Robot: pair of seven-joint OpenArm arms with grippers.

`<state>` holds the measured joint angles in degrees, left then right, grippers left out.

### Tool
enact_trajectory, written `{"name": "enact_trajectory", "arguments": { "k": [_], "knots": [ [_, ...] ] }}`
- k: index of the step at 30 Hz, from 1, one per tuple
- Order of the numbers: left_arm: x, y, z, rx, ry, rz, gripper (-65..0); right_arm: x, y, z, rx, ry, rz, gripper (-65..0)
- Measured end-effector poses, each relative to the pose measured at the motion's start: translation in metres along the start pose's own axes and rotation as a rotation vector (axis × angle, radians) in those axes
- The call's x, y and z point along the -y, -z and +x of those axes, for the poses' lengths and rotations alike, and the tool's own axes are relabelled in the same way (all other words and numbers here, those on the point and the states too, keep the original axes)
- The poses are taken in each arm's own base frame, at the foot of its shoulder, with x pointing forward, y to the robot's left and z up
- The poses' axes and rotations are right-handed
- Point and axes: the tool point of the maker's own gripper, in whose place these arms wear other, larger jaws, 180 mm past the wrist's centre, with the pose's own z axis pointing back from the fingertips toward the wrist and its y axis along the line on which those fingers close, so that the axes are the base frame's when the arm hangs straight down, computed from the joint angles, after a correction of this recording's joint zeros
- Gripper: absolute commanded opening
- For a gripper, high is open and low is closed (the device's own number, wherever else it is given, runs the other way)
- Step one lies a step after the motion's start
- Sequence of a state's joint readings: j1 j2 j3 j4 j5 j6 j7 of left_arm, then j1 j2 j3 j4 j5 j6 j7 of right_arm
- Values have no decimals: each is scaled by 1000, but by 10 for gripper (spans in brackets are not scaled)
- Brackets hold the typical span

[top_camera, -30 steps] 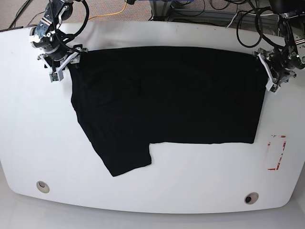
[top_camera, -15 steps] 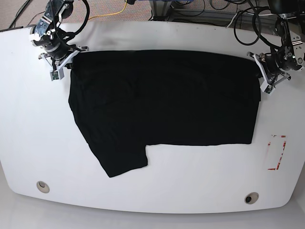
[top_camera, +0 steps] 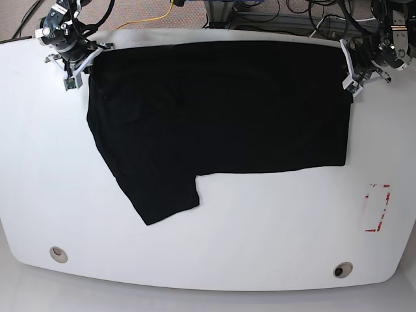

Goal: Layout the t-shirt on the table in an organized manner, then fold the t-shirt properly
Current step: 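Pull the shirt edge taut with both grippers and release, then move both grippers down along the shirt's sides toward the hem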

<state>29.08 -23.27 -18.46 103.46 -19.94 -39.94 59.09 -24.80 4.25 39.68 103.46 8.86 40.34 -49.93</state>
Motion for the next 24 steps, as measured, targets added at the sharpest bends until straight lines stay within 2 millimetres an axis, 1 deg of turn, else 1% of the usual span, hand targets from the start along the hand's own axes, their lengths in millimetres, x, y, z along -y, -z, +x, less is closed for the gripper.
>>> {"name": "enact_trajectory", "arguments": {
  "k": [2, 6, 9, 12, 15, 17, 19, 21, 23, 24],
  "knots": [
    [6, -2, -5, -12, 9, -7, -608, 3, -4, -7, -15, 4, -11, -642],
    [9, -3, -8, -17, 13, -11, -607, 8, -8, -14, -28, 7, -25, -642],
    [5, -5, -8, -13, 10, -1, -606, 8, -8, -14, -29, 5, -26, -642],
    [-4, -9, -9, -13, 5, 20, -597, 8, -8, -14, -30, 5, -26, -642],
    [-11, -11, -7, -11, 7, 36, -529, 8, -8, -14, -31, 5, -27, -642],
    [-16, -13, -3, -10, 15, 48, -471, 8, -8, -14, -31, 5, -26, -642],
    [-26, -16, 2, -8, 30, 70, -392, 8, -8, -14, -31, 4, -26, -642],
    [-35, -20, 6, -4, 41, 90, -336, 8, -8, -14, -31, 4, -26, -642],
    [-42, -23, 7, -7, 49, 113, -292, 8, -8, -14, -30, 4, -26, -642],
    [-45, -24, 7, -12, 53, 118, -282, 8, -8, -14, -31, 4, -26, -642]
  ]
}}
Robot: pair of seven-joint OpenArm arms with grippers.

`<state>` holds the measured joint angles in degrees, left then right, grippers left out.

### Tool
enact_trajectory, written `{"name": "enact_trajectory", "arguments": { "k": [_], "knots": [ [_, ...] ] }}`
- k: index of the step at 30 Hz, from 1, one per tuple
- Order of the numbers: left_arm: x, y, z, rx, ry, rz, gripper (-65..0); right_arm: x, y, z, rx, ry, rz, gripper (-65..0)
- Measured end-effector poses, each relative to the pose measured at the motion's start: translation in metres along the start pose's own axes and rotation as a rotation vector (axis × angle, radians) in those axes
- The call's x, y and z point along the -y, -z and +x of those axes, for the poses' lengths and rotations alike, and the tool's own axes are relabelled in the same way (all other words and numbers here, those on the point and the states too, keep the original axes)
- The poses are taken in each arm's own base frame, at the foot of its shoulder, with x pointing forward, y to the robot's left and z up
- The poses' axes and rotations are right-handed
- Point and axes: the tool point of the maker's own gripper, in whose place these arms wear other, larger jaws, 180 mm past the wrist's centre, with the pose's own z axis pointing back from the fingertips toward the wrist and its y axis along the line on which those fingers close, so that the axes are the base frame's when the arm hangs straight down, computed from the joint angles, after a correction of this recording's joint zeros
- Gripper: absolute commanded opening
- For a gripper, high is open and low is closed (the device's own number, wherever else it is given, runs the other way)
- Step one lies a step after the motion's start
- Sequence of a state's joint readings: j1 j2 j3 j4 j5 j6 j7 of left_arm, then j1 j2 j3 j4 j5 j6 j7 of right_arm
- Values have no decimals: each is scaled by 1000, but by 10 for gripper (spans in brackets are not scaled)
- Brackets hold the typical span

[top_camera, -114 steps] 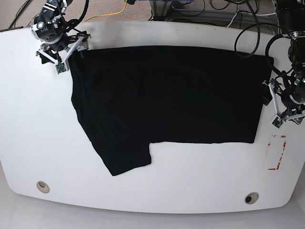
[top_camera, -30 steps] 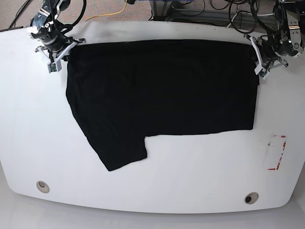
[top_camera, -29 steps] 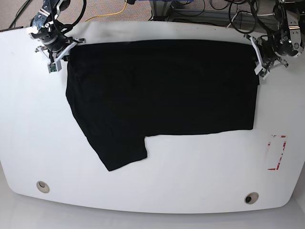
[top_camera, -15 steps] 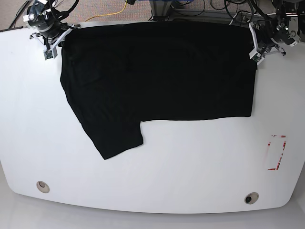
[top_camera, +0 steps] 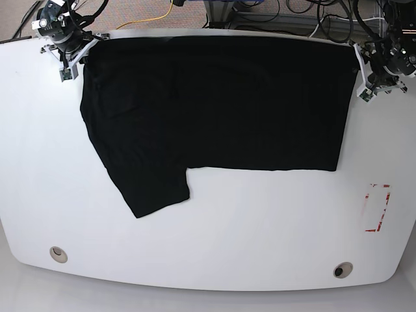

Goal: Layout the t-shirt on the table in an organized manner, then fold the t-shirt properly
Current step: 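Move both grippers down along the shirt's sides toward the hem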

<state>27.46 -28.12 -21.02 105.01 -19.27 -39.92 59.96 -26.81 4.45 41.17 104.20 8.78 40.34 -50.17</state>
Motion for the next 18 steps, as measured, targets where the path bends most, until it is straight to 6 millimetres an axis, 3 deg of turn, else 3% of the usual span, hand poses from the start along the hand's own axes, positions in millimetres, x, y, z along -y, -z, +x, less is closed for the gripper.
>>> {"name": "enact_trajectory", "arguments": {
  "k": [6, 8, 18],
  "knots": [
    [-1, -1, -4, -15, 8, 2, -281, 0, 0, 0, -2, -1, -2, -634],
    [-2, -2, -3, -12, 12, 1, -281, 0, 0, 0, -2, -2, -2, -598],
    [-18, -8, 8, 18, 6, 39, -279, 12, -8, -2, -38, -37, -53, -176]
  ]
}}
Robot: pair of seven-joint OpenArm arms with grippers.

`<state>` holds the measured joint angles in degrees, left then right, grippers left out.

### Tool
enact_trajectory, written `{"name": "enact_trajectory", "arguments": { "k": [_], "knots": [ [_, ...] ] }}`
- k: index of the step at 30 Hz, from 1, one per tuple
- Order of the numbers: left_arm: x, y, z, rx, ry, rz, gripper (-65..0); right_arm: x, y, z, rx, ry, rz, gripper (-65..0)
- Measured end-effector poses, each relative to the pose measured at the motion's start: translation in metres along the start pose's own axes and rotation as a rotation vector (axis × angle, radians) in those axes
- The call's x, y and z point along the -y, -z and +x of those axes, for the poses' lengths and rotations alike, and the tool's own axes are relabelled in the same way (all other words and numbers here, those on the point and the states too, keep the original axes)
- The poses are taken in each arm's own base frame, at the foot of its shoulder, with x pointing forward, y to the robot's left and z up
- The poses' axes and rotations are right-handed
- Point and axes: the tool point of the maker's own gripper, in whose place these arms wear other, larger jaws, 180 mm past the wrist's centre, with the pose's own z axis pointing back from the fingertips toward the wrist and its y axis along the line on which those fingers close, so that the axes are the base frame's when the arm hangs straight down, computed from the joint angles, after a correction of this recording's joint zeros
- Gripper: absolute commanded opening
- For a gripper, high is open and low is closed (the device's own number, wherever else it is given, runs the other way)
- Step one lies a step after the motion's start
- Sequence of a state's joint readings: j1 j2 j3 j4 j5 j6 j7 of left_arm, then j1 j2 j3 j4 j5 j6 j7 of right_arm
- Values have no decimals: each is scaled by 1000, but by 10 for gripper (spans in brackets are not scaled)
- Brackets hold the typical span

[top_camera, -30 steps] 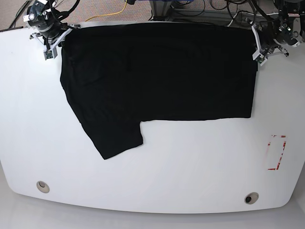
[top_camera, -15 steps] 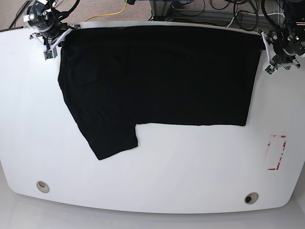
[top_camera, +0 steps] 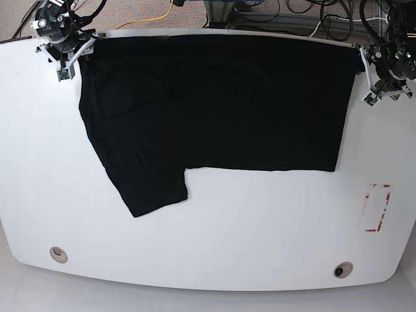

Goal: Layout the t-shirt on the table in an organized manner, then fold the t-shirt properly
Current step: 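Move both grippers down along the shirt's sides toward the hem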

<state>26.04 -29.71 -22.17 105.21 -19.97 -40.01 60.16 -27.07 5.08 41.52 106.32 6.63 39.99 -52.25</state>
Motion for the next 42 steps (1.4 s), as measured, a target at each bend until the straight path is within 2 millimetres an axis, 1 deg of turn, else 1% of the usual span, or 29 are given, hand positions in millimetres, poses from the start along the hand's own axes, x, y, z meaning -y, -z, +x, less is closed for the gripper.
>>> {"name": "enact_trajectory", "arguments": {
  "k": [1, 3, 5, 6, 7, 11, 16, 19, 23, 26, 28, 30, 31, 32, 33, 35, 39, 42],
  "knots": [
    [-3, -2, 1, 9, -8, 7, -279, 1, -2, 0, -6, -5, -6, -136],
    [-17, -7, 4, 15, -24, 42, -279, 7, -8, 2, 0, -13, -30, -71],
    [-29, -11, 1, -27, -28, 80, -279, 10, -13, 6, 13, -24, -46, -21],
    [-36, -12, 2, -42, -28, 100, -279, 10, -14, 8, 18, -28, -49, -6],
    [-40, -13, 4, -50, -34, 112, -279, 11, -15, 10, 24, -32, -52, 0],
    [-57, -20, 34, 30, -46, 143, -279, 10, -20, 24, 63, -50, -59, 0],
    [-75, -29, 61, 94, -54, 190, -282, 17, -24, 49, 119, -60, -89, 0],
    [-87, -35, 77, 133, -64, 221, -282, 21, -24, 68, 163, -65, -98, 0],
    [-96, -41, 111, 233, -103, 244, -282, 28, -24, 101, 244, -63, -105, 0],
    [-95, -43, 138, 294, -111, 251, -282, 29, -14, 122, 259, -46, -105, 0],
    [-92, -40, 153, 303, -88, 252, -282, 22, -5, 137, 276, -54, -72, 0],
    [-86, -33, 165, 300, -67, 241, -282, 12, 2, 155, 303, -70, -25, 0],
    [-84, -30, 173, 306, -61, 234, -282, 9, 4, 168, 329, -72, -7, 0],
    [-81, -25, 177, 303, -57, 226, -282, 5, 8, 175, 335, -71, 11, 0],
    [-80, -23, 185, 320, -58, 221, -282, 4, 10, 189, 358, -67, 17, 0],
    [-76, -16, 195, 346, -65, 203, -282, 2, 16, 205, 376, -56, 41, 0],
    [-71, 4, 201, 317, -70, 192, -282, 2, 32, 227, 378, -16, 86, 0],
    [-63, 20, 206, 294, -57, 158, -282, 9, 46, 233, 346, 16, 108, 0]
  ]
}}
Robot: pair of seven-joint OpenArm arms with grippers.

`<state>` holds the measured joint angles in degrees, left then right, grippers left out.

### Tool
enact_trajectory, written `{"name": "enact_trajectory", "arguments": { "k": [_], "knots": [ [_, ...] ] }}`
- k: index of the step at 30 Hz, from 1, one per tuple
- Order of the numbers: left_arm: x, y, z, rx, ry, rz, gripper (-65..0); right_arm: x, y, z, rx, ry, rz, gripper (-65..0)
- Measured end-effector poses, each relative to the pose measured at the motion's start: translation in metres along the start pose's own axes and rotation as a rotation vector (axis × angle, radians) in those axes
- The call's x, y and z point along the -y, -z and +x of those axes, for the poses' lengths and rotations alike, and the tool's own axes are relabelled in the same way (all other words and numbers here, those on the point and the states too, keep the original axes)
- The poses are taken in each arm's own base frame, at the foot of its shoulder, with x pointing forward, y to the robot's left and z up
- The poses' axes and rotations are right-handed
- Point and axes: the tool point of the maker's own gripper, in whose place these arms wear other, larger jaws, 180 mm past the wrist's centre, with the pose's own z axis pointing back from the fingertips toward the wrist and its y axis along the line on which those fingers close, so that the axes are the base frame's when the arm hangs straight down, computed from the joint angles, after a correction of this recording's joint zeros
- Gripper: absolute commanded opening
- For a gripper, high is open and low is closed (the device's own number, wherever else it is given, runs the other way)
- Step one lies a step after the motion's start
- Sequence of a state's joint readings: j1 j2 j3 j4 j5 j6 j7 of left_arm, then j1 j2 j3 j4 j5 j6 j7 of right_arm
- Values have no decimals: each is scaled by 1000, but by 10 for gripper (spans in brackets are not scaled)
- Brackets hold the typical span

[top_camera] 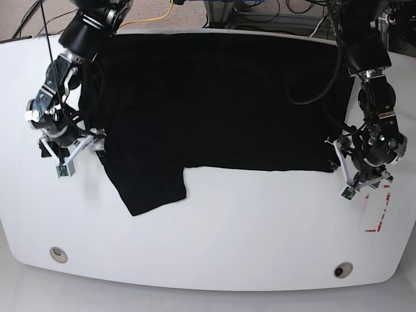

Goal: Layout the t-shirt on the table in an organized manner, then fold the t-shirt properly
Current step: 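Move both grippers down along the shirt's sides toward the hem, then grasp the shirt's side edges near the hem with both grippers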

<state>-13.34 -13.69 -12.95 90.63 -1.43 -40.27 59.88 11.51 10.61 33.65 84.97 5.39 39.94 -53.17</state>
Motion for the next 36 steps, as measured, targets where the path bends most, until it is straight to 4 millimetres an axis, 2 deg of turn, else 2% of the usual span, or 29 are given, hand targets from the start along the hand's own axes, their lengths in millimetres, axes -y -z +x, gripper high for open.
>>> {"name": "enact_trajectory", "arguments": {
  "k": [3, 4, 7, 11, 16, 22, 27, 32, 36],
  "knots": [
    [5, 8, 6, 27, -6, -22, -282, 3, 13, 8, 4, 32, 32, 0],
    [6, 11, 8, 35, -16, -29, -282, 6, 16, 17, 18, 40, 34, 0],
    [11, 18, 7, 40, -26, -45, -282, 11, 27, 23, 38, 81, 52, 0],
    [19, 24, 2, 37, -31, -74, -282, 7, 43, 15, 20, 132, 97, 0],
    [19, 27, -4, 20, -41, -75, -282, -3, 59, -10, -31, 189, 142, 0],
    [17, 26, -3, 23, -42, -71, -282, -9, 64, -8, -3, 220, 164, 0],
    [17, 27, -3, 23, -45, -71, -282, -30, 69, -12, -6, 180, 191, 0],
    [17, 27, -5, 21, -46, -71, -282, -61, 69, -11, -1, 127, 232, -5],
    [17, 26, -5, 21, -47, -70, -282, -73, 69, -7, 24, 128, 266, -108]
  ]
}}
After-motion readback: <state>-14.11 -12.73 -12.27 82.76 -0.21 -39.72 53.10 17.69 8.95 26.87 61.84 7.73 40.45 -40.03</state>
